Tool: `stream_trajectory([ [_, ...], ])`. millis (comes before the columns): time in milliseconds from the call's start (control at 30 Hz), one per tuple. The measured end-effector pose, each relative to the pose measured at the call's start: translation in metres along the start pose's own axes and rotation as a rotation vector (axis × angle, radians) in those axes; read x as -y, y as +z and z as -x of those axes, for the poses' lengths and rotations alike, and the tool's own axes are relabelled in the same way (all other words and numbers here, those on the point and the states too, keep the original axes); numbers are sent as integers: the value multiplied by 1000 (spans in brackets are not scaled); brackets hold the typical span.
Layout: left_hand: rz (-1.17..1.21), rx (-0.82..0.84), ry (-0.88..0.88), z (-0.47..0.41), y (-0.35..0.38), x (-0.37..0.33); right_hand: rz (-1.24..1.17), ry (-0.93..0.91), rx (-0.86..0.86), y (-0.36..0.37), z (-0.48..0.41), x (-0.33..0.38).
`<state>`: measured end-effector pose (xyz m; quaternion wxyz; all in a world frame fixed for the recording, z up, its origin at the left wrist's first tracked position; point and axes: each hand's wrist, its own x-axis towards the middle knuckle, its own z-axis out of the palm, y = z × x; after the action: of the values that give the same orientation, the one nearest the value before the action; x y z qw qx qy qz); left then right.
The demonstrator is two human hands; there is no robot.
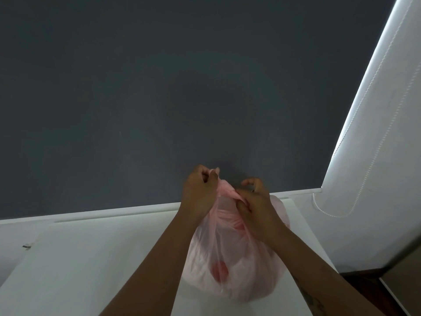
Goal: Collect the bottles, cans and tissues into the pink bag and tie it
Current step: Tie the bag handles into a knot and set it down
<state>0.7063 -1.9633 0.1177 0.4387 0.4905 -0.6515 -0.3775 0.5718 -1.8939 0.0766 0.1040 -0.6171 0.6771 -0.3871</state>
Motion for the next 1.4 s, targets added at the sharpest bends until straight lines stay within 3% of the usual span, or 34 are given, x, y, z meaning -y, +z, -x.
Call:
stream_trajectory([
  [100, 1, 2, -8, 0, -1, -3, -96, -11, 112, -5, -2, 3],
  [267, 138, 91, -48, -2, -2, 0, -452, 145, 164, -22, 0, 14],
  [533, 34, 107, -81, 2, -2, -2, -692, 291, 261, -30, -1, 11],
  [700, 45, 64, -143, -1, 2, -1, -534, 153, 303, -36, 10, 14],
  [833, 54, 49, -166, -4, 2, -1, 6, -133, 134, -27, 14, 16],
  [900, 49, 59, -172, -4, 3, 0, 110, -221, 14, -19, 15, 15],
  [1033, 73, 98, -225, -4, 3, 1, 276, -333, -63, -9, 14, 8],
  [1167, 57, 99, -265, -5, 2, 1, 90, -290, -136, -7, 16, 13],
  [1300, 45, 92, -269, -6, 3, 0, -149, -126, -82, -9, 17, 15],
  [1400, 48, 85, -249, -4, 3, -1, -166, -121, -112, -10, 20, 20],
])
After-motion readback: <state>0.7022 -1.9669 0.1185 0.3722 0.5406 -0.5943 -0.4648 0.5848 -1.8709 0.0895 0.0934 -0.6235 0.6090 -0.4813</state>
